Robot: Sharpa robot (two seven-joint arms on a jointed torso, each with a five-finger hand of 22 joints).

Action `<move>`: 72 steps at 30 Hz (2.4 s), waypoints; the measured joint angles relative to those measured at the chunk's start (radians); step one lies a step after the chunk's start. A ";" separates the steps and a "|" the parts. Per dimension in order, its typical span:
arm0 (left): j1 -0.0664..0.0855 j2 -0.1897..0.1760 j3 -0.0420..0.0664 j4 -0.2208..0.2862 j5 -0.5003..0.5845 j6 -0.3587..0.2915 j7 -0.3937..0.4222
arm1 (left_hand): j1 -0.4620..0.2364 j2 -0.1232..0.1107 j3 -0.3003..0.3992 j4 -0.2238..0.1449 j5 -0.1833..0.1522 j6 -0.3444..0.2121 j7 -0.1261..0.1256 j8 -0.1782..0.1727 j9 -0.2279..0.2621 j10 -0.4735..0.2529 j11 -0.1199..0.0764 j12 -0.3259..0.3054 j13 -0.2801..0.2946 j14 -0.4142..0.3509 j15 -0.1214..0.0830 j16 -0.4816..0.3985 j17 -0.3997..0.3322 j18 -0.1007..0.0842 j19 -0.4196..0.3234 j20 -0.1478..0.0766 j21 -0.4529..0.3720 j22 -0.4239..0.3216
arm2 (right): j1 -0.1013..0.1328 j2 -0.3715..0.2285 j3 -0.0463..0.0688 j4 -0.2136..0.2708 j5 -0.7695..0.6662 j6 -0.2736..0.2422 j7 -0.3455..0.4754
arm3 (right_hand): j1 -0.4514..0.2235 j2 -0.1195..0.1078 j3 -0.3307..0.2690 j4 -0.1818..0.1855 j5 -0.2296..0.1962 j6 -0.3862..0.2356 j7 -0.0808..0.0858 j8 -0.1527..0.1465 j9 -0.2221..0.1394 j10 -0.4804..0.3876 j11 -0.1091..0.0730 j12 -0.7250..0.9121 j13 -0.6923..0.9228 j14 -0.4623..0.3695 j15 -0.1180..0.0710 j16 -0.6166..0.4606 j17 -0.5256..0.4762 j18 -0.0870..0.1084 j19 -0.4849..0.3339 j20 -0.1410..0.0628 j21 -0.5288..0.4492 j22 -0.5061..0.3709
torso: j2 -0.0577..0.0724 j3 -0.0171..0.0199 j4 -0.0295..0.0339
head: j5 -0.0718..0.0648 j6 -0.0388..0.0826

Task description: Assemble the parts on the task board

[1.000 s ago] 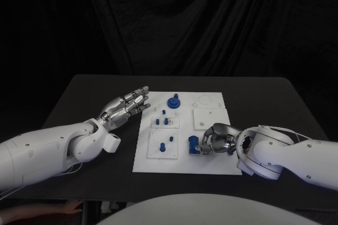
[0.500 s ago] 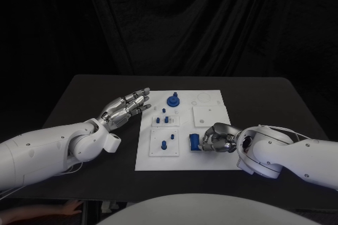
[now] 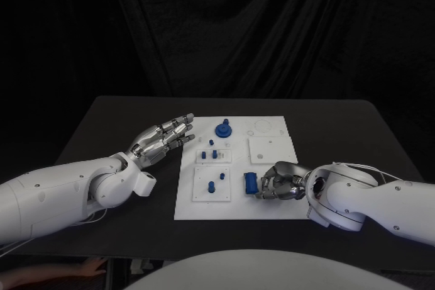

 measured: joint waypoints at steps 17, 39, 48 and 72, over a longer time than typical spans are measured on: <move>0.000 -0.009 0.000 0.004 0.000 -0.002 0.003 | 0.000 0.000 0.000 -0.006 0.000 0.009 0.002 0.004 0.001 0.004 0.004 0.010 0.002 0.000 0.000 0.000 0.000 0.000 0.000 0.000 0.004 0.007 | 0.148 -0.148 0.001 0.103 -0.039 -0.059 -0.018 | -0.063 0.035 -0.052 0.017 0.123 0.008 0.040 -0.190 -0.184 0.002 0.031 0.000 0.000 0.001 0.024 0.000 0.000 0.000 0.002 0.020 0.000 0.000 | -0.001 -0.0012 0.0011 | -0.001 0.000; 0.000 -0.002 0.000 0.000 0.000 -0.005 0.006 | 0.008 0.000 0.005 -0.011 0.009 0.009 0.002 0.004 0.001 0.011 0.011 0.016 0.003 0.000 0.000 0.000 0.000 0.000 0.004 0.004 0.004 0.008 | 0.107 -0.175 -0.001 0.040 -0.304 0.058 -0.205 | -0.083 0.050 -0.055 0.020 0.272 0.056 0.048 -0.263 -0.286 0.002 0.038 0.000 0.000 0.002 0.031 0.000 0.000 0.000 0.002 0.027 0.000 0.000 | 0.003 -0.0032 0.0030 | -0.033 0.000; 0.000 -0.001 0.000 -0.003 0.000 -0.005 0.006 | 0.008 0.000 0.008 -0.014 0.015 0.009 0.002 0.004 0.001 0.011 0.011 0.016 0.003 0.000 0.000 0.000 0.000 0.000 0.004 0.004 0.004 0.008 | 0.072 -0.153 -0.001 0.026 -0.335 0.064 -0.219 | -0.094 0.038 -0.062 0.021 0.238 0.063 0.048 -0.268 -0.291 0.002 0.038 0.000 0.000 0.002 0.031 0.000 0.000 0.000 0.002 0.027 0.000 0.000 | 0.003 -0.0012 0.0017 | -0.036 0.000; -0.003 0.004 0.000 -0.010 0.000 -0.003 0.005 | 0.016 0.000 0.008 -0.019 0.015 0.009 0.002 0.004 0.001 0.007 0.015 0.015 0.003 0.000 0.000 0.000 0.000 0.000 0.004 0.003 0.004 0.007 | 0.011 -0.104 0.002 -0.011 -0.357 0.071 -0.219 | -0.043 0.033 -0.037 -0.004 0.315 0.063 0.065 -0.372 -0.365 0.002 0.052 0.000 0.000 0.001 0.045 0.000 0.000 0.000 0.002 0.041 0.000 0.000 | 0.000 -0.0001 0.0012 | -0.030 0.000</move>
